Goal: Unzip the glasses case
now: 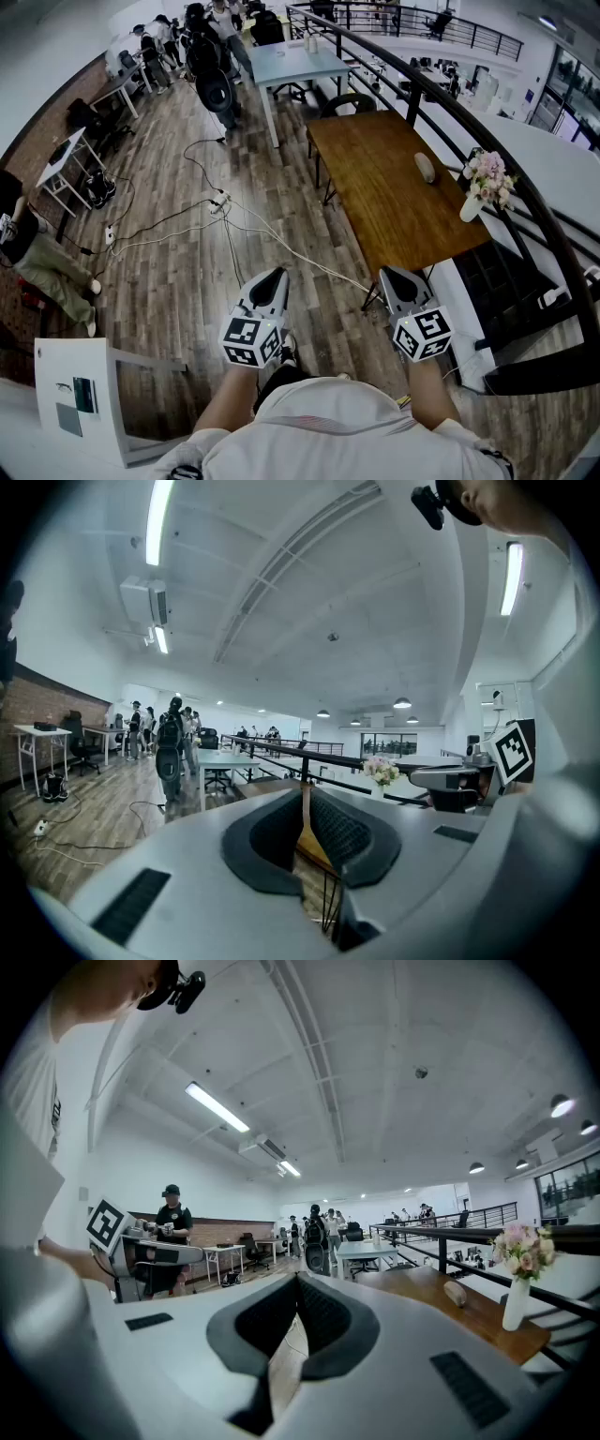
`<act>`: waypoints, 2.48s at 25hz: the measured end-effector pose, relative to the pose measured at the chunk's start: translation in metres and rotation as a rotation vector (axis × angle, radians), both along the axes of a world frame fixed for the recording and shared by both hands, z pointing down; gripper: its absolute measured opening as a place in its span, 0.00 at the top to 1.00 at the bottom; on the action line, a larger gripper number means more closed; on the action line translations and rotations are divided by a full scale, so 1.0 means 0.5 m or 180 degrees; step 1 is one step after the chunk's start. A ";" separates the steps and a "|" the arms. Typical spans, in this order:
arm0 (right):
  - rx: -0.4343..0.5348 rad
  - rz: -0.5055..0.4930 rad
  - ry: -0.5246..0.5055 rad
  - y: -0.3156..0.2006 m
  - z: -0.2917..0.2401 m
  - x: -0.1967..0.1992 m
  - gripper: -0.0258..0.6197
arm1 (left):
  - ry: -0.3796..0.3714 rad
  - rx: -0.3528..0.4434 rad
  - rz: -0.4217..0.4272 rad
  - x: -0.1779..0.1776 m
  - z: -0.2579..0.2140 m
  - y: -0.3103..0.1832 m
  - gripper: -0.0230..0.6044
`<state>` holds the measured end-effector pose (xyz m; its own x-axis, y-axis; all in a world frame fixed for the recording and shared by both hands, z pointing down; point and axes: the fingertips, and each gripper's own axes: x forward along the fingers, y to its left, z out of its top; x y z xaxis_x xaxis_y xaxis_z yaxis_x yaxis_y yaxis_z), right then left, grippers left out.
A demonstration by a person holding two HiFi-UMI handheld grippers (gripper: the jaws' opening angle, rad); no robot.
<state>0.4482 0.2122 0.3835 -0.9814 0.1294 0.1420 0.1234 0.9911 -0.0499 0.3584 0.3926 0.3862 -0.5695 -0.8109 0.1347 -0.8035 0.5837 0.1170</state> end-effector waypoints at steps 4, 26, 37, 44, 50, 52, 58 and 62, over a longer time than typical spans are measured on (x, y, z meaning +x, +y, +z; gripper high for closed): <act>0.0012 0.0040 0.0000 -0.001 0.004 -0.001 0.88 | 0.0026 -0.0019 0.0008 0.001 0.007 0.001 0.91; -0.0156 0.0096 0.0035 -0.031 0.039 -0.055 0.88 | 0.0111 -0.0064 0.0075 -0.053 0.035 -0.030 0.91; -0.0110 0.0092 0.0306 0.014 0.095 -0.267 0.88 | 0.0325 -0.0022 0.0137 -0.263 0.094 0.002 0.91; -0.0008 0.0129 0.0282 0.090 0.071 -0.479 0.88 | 0.0304 -0.0005 0.0214 -0.471 0.080 0.073 0.91; 0.0057 0.0157 0.0394 0.136 0.083 -0.576 0.88 | 0.0344 -0.0009 0.0328 -0.577 0.086 0.097 0.91; 0.0070 0.0192 0.0430 0.133 0.086 -0.592 0.88 | 0.0354 0.0009 0.0367 -0.594 0.089 0.096 0.91; 0.0097 0.0276 0.0478 0.108 0.098 -0.657 0.88 | 0.0467 0.0019 0.0387 -0.656 0.124 0.090 0.91; 0.0039 0.0280 0.0464 0.079 0.115 -0.728 0.88 | 0.0482 -0.0011 0.0369 -0.726 0.136 0.061 0.91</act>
<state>0.0841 0.2517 0.4411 -0.9577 0.0413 0.2849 0.0286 0.9984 -0.0487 -0.0045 0.4233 0.4543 -0.4453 -0.8692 0.2147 -0.8387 0.4889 0.2397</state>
